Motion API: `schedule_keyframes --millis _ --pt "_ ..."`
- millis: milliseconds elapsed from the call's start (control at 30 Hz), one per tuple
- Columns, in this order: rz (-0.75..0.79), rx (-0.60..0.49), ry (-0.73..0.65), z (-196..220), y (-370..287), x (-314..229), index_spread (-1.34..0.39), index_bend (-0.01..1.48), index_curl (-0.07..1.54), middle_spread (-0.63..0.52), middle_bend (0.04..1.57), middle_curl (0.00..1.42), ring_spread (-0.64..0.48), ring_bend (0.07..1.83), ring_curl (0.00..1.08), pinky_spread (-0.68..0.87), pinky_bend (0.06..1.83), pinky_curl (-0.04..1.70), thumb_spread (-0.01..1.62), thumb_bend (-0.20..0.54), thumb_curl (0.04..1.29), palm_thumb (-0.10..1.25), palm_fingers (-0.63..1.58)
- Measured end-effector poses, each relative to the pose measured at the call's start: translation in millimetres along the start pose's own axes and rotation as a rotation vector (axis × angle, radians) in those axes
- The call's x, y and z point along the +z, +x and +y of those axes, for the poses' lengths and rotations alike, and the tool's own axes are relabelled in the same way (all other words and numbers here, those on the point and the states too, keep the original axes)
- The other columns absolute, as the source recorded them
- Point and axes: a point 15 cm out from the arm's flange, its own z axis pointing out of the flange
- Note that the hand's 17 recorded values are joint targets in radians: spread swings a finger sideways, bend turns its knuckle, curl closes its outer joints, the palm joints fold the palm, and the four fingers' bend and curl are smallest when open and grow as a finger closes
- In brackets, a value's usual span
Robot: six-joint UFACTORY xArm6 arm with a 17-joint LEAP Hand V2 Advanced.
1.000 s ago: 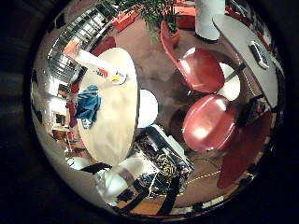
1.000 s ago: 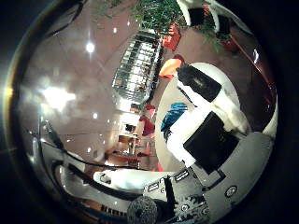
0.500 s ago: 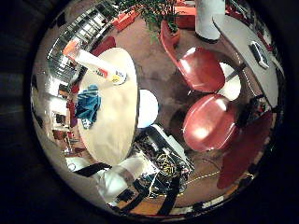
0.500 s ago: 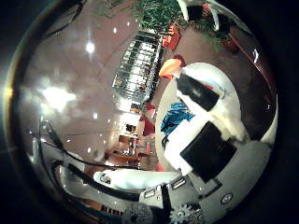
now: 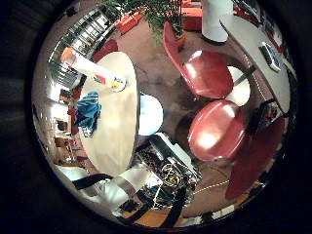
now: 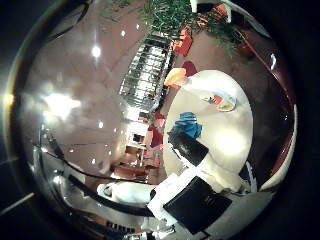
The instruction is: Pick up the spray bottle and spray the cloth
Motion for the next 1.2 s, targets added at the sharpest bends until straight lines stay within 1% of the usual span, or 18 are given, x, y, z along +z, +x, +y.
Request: schedule_keyframes --millis 67,233,400,600,800,1200 --pt "-0.015 -0.007 0.021 -7.2 1.1 4.7 -0.26 0.16 0.31 0.02 0.31 0.43 0.17 0.50 0.21 0.37 0.46 0.26 1.08 -0.023 0.31 0.60 0.21" --pt "-0.068 0.016 0.072 -6.6 10.0 36.3 -0.24 0.17 0.31 0.05 0.29 0.41 0.19 0.44 0.21 0.37 0.46 0.27 1.06 -0.026 0.30 0.57 0.16" --pt "-0.066 -0.024 0.077 -12.0 14.3 64.2 -0.21 0.15 0.29 0.09 0.26 0.38 0.21 0.38 0.21 0.38 0.44 0.27 1.03 -0.032 0.29 0.51 0.09" --pt "-0.099 -0.044 0.101 -12.9 16.2 92.3 -0.20 0.15 0.27 0.11 0.26 0.37 0.22 0.38 0.23 0.38 0.44 0.28 1.02 -0.025 0.29 0.50 0.08" --pt "-0.121 -0.063 0.086 -21.4 13.7 118.0 -0.19 0.15 0.27 0.12 0.27 0.37 0.22 0.37 0.24 0.38 0.42 0.29 1.02 -0.026 0.29 0.50 0.09" --pt "-0.144 -0.081 0.061 -33.2 9.1 152.3 -0.19 0.15 0.27 0.12 0.27 0.36 0.21 0.36 0.26 0.39 0.40 0.29 1.03 -0.025 0.30 0.52 0.11"
